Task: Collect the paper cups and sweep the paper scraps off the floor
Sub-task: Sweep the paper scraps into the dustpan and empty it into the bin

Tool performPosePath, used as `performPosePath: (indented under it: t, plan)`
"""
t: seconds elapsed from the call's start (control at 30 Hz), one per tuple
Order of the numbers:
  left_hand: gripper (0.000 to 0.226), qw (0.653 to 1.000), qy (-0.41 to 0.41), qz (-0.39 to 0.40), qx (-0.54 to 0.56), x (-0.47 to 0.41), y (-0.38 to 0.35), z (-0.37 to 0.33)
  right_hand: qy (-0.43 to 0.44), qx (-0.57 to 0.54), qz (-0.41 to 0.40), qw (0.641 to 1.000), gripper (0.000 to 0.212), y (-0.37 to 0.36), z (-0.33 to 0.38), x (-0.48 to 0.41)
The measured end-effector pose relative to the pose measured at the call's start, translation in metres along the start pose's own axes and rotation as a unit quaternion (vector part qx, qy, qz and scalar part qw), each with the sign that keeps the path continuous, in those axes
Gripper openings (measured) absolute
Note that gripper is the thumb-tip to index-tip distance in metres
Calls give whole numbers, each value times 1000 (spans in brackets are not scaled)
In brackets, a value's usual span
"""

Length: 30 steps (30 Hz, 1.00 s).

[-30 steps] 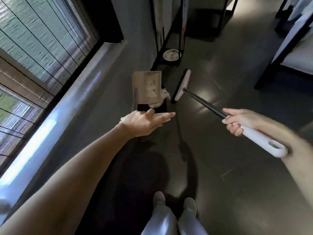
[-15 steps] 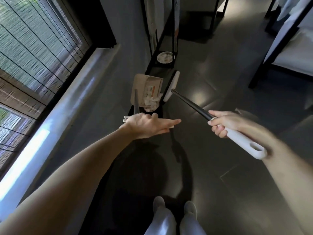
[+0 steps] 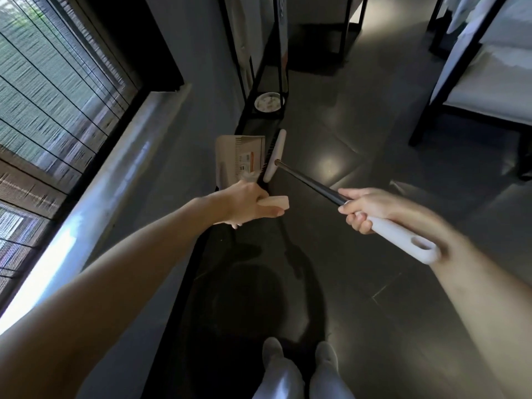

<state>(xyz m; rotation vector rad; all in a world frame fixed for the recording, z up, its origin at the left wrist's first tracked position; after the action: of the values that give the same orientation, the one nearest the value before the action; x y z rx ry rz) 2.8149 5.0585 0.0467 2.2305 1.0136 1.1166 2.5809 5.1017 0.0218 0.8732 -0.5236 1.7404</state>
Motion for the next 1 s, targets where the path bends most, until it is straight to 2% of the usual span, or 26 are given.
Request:
performPosePath:
  t: [0.07, 0.2, 0.43, 0.73, 0.87, 1.0]
  plan:
    - [33, 1000, 15, 11, 16, 2, -11, 6, 0, 3, -3, 1000, 64, -1, -1, 0]
    - [36, 995, -2, -43, -93, 5, -22, 12, 2, 2, -12, 1000, 63, -3, -6, 2]
    - [44, 981, 29, -92, -171, 18, -42, 34, -3, -10, -17, 1000, 61, 4, -10, 4]
    - [51, 963, -7, -114, -243, 37, -60, 63, -3, -9, -8, 1000, 61, 0, -11, 2]
    - [61, 941, -59, -145, -301, 42, -62, 74, -5, -11, -1, 1000, 60, 0, -9, 4]
    - [69, 927, -63, -139, -342, 39, -71, 76, -6, -9, 0, 1000, 59, 0, -7, 7]
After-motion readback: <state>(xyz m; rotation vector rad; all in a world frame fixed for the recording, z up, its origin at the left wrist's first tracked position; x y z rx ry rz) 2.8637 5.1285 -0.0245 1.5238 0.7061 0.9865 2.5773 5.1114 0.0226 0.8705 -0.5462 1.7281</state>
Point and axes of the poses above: each hand's wrist, its own x-axis away from the middle knuckle, its own y-axis out of the back of the hand, z = x × y, the point moved 5 cm from there along -x, towards the middle knuckle, and after that the axes turned 14 degrees about x, right-handed, at the moved point
